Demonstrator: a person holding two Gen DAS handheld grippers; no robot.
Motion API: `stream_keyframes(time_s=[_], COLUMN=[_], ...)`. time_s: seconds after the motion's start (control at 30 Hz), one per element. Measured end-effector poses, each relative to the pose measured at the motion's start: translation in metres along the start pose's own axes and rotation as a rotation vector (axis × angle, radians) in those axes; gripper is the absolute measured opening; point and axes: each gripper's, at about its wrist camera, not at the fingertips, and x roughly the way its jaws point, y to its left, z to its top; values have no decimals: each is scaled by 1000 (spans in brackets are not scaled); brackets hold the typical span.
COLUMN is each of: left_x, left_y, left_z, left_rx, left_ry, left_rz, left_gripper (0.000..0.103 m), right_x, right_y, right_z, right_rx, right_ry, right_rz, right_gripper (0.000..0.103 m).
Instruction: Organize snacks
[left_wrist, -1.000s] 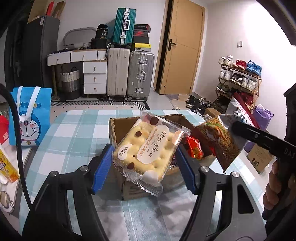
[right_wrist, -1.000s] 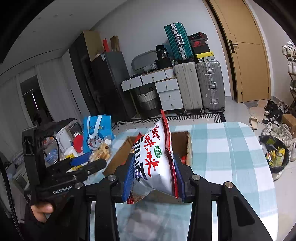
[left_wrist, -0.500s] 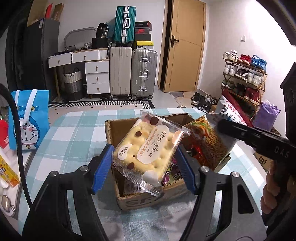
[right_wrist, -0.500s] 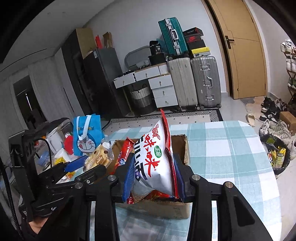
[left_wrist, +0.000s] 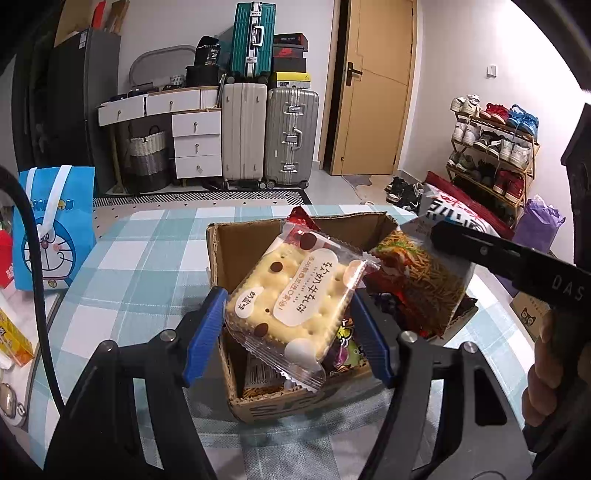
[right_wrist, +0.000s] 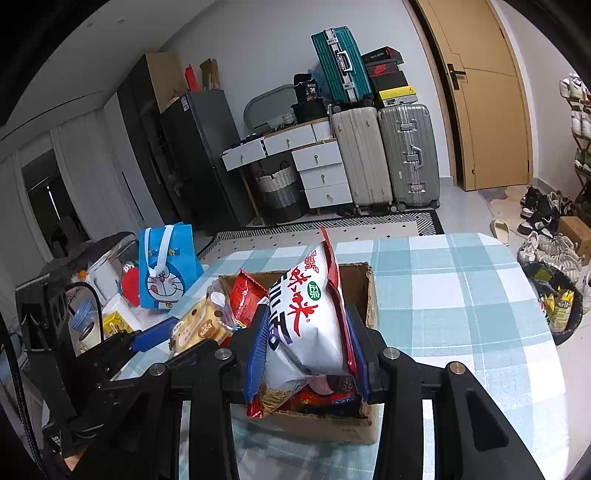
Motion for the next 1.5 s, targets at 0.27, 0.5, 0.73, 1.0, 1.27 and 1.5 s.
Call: stream_keyframes(time_s=[0.27, 0.5, 0.73, 1.0, 1.27, 1.5], left_x=[16, 26, 39, 43, 41, 20], left_y=[2, 1, -5, -9, -3, 0], left_z=[-4, -9, -15, -19, -17, -17], left_rx=[9, 20, 64, 70, 56, 61], left_ry=[11, 13, 5, 17, 36, 4], left_rz=[3, 0, 15, 7, -26, -31], left_gripper=[66, 66, 66, 66, 69, 88], right_x=[19, 33, 40, 55, 62, 23], right_y=[8, 10, 11, 6, -2, -9], right_z=[1, -1, -10, -11, -7, -5], right_rx=[-12, -22, -31, -21, -7, -48], right_ry=[19, 36, 49, 73, 85, 30], right_rz=[13, 5, 4, 3, 6, -26], right_gripper=[39, 39, 39, 39, 45, 70])
